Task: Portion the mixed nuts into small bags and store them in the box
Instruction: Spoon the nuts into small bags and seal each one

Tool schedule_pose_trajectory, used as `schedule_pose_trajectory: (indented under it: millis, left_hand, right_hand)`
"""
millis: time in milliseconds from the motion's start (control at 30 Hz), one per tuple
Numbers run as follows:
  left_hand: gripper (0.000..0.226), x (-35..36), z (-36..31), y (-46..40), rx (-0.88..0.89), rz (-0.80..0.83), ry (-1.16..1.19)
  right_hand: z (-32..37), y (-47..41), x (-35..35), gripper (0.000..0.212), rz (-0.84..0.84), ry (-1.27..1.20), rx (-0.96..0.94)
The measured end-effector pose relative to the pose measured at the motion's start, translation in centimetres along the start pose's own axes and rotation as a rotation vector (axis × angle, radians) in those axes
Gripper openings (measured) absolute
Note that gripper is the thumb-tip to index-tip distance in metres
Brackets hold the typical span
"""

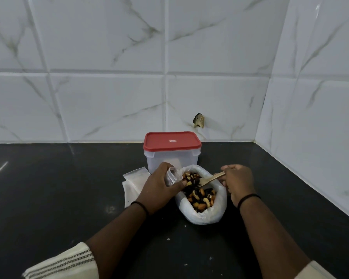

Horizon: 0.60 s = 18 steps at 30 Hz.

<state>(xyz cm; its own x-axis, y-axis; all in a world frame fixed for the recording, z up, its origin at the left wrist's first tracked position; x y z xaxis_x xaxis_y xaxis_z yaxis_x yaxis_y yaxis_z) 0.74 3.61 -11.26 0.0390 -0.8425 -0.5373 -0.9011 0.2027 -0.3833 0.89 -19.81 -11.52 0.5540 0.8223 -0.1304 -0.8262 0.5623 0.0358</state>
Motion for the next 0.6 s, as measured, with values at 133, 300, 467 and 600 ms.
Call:
schedule_pose_trajectory:
  millis: [133, 300, 467, 600]
  left_hand:
    - [0.037, 0.0, 0.0, 0.0, -0.002, 0.001, 0.005]
    - [0.038, 0.1, 0.0, -0.1, 0.003, 0.008, 0.001]
    - [0.04, 0.1, 0.2, -0.1, 0.002, 0.013, 0.0]
    - [0.038, 0.2, 0.2, -0.1, 0.008, 0.028, 0.023]
  right_hand:
    - [1.1, 0.8, -0.5, 0.014, 0.008, -0.116, -0.002]
    - [2.3, 1.6, -0.6, 0.015, 0.021, -0.17, -0.061]
    - [3.5, 3.1, 0.2, 0.016, 0.094, -0.217, -0.157]
    - [4.5, 4.7, 1.4, 0.015, 0.208, -0.147, -0.31]
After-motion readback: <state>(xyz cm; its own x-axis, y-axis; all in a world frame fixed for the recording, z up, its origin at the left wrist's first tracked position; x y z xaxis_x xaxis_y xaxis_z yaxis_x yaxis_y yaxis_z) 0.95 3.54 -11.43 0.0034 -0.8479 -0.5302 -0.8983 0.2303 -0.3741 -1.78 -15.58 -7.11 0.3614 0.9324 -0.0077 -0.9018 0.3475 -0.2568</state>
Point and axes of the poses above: each hand's wrist, its own y-axis away from the middle knuckle, its own x-axis out of the palm, z = x × y, the point moved 4 cm from there along -y, towards the middle knuckle, and after that the axes turned 1 degree about y, right-handed, at the moved point
